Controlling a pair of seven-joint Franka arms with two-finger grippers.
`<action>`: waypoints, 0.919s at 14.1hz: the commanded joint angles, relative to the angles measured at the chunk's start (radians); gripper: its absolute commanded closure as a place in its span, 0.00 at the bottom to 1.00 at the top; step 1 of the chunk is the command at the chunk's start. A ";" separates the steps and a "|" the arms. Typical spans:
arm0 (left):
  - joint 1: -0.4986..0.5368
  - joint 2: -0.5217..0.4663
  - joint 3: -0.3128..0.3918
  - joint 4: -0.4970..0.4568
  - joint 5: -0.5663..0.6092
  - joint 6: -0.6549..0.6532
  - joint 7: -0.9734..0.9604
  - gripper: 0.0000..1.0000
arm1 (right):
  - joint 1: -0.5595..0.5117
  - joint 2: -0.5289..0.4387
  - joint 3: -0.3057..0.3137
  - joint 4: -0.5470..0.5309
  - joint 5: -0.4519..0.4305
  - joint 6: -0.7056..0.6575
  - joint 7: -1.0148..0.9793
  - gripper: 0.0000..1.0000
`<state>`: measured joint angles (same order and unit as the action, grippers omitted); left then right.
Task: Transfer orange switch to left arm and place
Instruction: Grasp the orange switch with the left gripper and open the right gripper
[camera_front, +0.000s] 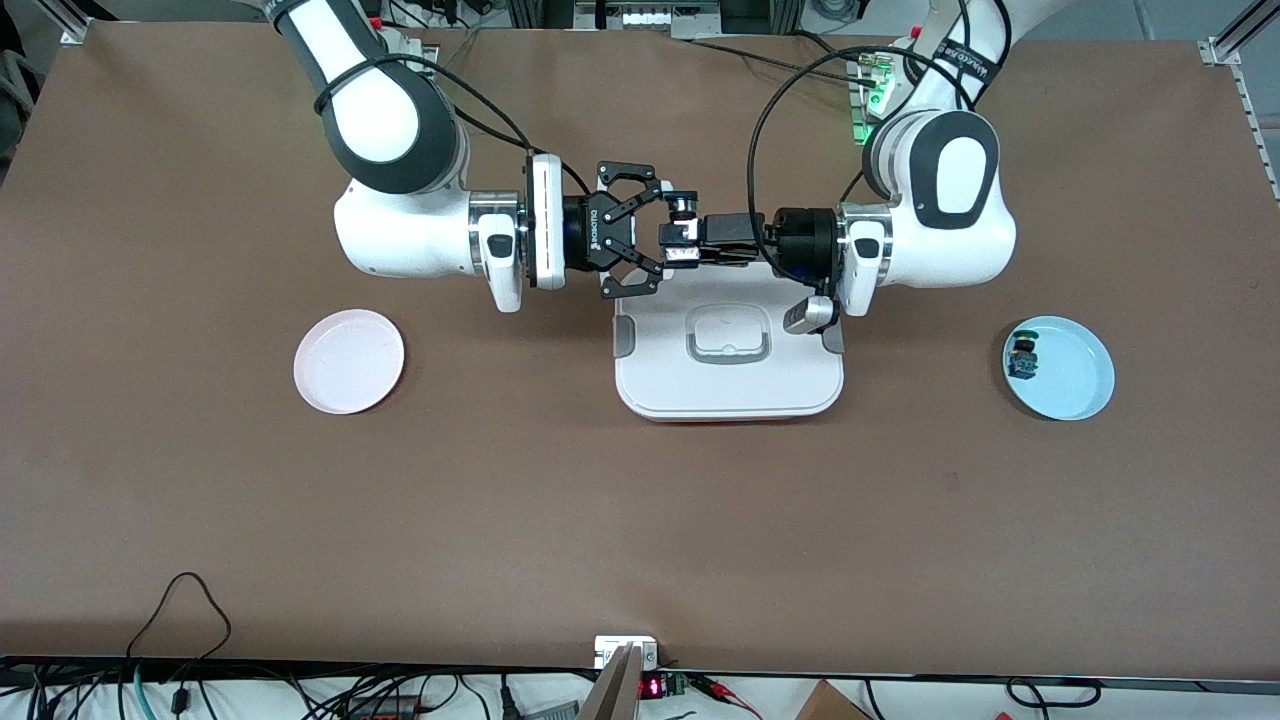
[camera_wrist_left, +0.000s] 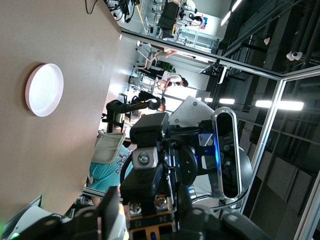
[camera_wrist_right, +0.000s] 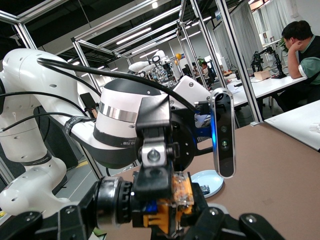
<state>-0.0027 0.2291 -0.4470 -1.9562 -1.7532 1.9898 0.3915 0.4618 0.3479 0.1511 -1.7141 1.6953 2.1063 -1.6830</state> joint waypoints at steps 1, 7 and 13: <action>0.013 -0.031 -0.006 -0.026 -0.038 0.004 0.026 0.74 | 0.012 0.000 -0.007 0.004 0.027 0.020 -0.017 0.98; 0.015 -0.039 -0.005 -0.026 -0.038 0.004 0.027 0.81 | 0.012 -0.001 -0.007 0.002 0.029 0.026 -0.003 0.61; 0.023 -0.045 -0.004 -0.026 -0.035 0.001 0.024 0.83 | 0.003 -0.010 -0.007 -0.022 0.066 0.018 0.009 0.00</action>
<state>0.0081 0.2149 -0.4463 -1.9575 -1.7570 1.9924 0.3936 0.4668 0.3488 0.1468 -1.7184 1.7402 2.1238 -1.6830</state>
